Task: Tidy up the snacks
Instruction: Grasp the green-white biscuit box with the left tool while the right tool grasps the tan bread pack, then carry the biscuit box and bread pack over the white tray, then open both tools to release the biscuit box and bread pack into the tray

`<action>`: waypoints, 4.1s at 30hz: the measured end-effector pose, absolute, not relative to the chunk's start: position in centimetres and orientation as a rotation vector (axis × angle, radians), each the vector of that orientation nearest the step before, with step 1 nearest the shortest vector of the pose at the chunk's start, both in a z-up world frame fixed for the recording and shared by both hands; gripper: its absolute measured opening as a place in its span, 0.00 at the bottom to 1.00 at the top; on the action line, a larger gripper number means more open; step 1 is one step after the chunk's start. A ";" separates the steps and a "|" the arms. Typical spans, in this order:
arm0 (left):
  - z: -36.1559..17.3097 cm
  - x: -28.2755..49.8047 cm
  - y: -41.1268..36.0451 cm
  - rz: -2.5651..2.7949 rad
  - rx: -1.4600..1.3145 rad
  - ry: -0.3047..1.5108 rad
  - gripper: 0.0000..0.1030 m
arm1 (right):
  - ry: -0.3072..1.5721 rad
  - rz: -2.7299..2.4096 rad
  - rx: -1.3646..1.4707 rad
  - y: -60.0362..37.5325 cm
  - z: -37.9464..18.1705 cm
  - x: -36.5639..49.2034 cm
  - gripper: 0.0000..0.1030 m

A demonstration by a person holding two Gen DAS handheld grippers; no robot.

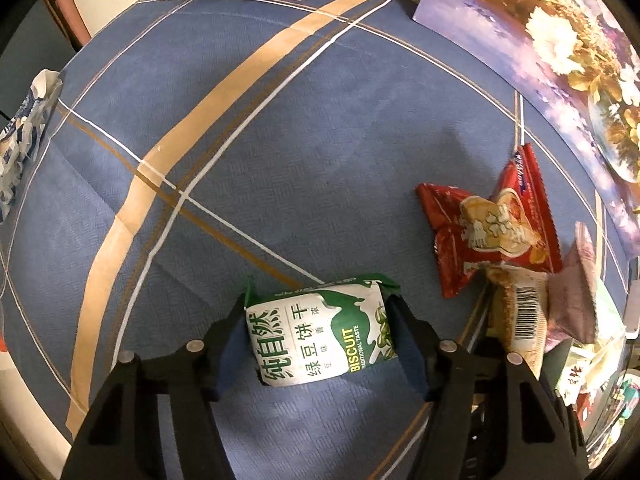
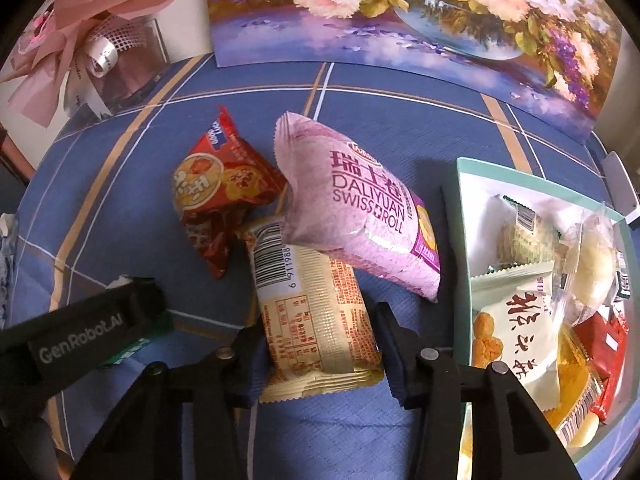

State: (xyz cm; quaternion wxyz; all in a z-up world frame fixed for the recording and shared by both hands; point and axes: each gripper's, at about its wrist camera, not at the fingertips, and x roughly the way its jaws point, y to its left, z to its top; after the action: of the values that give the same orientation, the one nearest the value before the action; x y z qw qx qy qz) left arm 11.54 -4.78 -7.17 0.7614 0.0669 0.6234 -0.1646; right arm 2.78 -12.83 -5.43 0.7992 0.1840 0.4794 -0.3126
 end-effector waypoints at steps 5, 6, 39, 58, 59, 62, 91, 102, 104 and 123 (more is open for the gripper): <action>-6.7 10.4 -5.1 -0.379 0.134 1.352 0.65 | 1.024 -0.642 0.414 -12.2 -4.4 2.4 0.47; -6.4 10.3 -5.2 -0.381 0.130 1.349 0.65 | 1.024 -0.637 0.410 -12.0 -4.2 2.4 0.47; 6.3 9.1 0.3 -0.478 0.009 1.080 0.65 | 0.870 -0.649 0.406 -10.4 4.5 -3.6 0.46; 6.2 1.1 -9.2 -0.723 0.168 1.101 0.65 | 0.809 -0.883 0.668 -20.0 3.9 -13.8 0.46; 6.1 0.7 -9.7 -0.738 0.179 1.103 0.65 | 0.802 -0.899 0.685 -20.5 3.9 -14.5 0.46; 5.8 -1.0 -11.3 -0.788 0.218 1.104 0.65 | 0.781 -0.948 0.730 -21.7 3.8 -16.6 0.47; -0.6 -7.8 -20.7 -0.973 0.429 1.077 0.65 | 0.784 -1.138 0.962 -28.4 -0.7 -24.5 0.47; -0.3 -8.6 -21.3 -1.009 0.426 1.067 0.75 | 0.818 -1.126 0.990 -29.0 -2.0 -24.3 0.47; 0.1 -8.7 -21.2 -1.011 0.430 1.057 0.75 | 0.820 -1.122 0.984 -29.0 -1.9 -24.2 0.47; 1.4 -4.5 -18.3 -0.816 0.364 1.160 0.84 | 0.833 -1.095 0.922 -27.7 0.4 -22.8 0.67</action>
State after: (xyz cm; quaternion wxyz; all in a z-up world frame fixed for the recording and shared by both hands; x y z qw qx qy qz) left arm -4.47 -18.32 1.43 0.7438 0.1660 0.5296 -0.3726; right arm -22.81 -27.74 0.40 0.6762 0.4103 0.3705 -0.4870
